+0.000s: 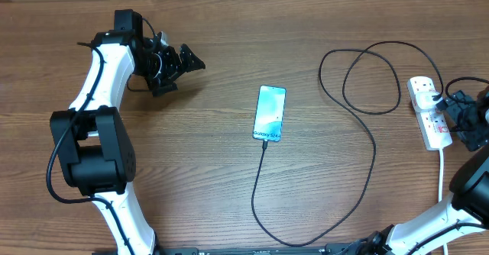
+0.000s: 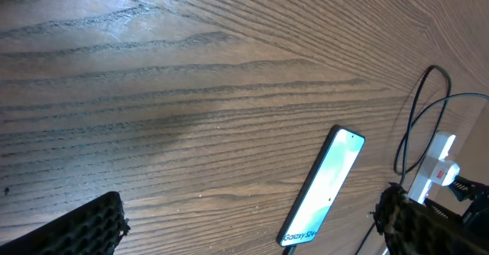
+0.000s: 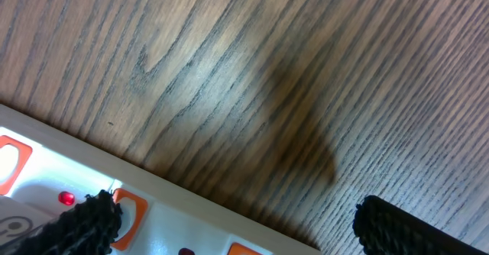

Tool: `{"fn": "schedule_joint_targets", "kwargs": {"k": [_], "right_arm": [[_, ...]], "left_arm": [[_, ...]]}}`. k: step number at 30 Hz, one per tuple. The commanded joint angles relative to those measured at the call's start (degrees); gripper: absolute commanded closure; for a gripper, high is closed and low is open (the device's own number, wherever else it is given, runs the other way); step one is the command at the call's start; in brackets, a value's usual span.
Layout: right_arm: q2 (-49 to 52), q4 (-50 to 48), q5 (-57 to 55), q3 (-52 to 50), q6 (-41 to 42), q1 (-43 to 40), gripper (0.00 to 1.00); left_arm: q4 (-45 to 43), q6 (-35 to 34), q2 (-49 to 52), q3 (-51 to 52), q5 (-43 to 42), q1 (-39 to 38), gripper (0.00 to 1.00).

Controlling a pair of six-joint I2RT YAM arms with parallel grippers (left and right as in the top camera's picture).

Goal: Plug charger to phone and switch on socket

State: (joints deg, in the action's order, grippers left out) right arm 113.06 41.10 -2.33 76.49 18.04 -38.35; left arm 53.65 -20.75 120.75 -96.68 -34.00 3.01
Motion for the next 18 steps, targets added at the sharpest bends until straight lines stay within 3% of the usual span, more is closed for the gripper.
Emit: {"fn": "schedule_joint_targets", "kwargs": {"k": [1, 18], "right_arm": [[2.47, 0.11, 1.22, -0.37, -0.09, 0.52, 0.00], [2.47, 1.90, 3.28, -0.37, -0.15, 0.52, 0.00]], "left_arm": [[0.07, 1.51, -1.62, -0.57, 0.15, -0.39, 0.00], [0.07, 1.51, -1.62, -0.57, 0.15, -0.39, 0.01]]}}
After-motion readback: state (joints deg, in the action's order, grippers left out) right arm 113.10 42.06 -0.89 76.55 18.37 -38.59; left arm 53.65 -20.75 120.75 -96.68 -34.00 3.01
